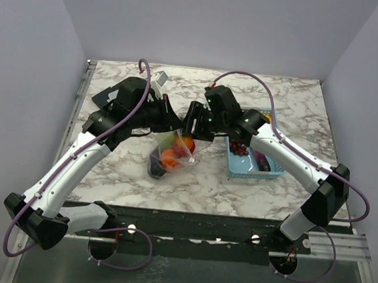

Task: Place the food in the zip-top bag and seal the zipper
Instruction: Place the fake fruit in the zipper food storage bag.

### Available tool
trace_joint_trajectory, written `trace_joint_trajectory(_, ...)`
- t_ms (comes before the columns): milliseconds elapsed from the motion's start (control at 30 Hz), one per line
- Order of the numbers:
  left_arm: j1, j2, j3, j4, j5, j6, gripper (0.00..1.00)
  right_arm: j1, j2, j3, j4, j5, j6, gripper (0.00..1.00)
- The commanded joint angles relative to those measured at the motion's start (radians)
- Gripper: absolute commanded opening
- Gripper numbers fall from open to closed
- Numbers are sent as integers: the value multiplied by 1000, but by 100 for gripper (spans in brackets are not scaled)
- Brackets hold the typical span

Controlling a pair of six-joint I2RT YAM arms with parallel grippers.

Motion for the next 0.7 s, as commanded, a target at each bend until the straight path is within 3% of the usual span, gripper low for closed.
trace_joint_trajectory(0,-9,4,-2,45,10,3,0,21,18,46,37,-43,-40,64)
trace_joint_trajectory(233,-9,8,2,44,1,10,0,22,-15,13,59,-90,-77,78)
trace_joint_trajectory(667,-9,2,10,36,-14,8,0,22,-79,-8,55,-118,-84,78)
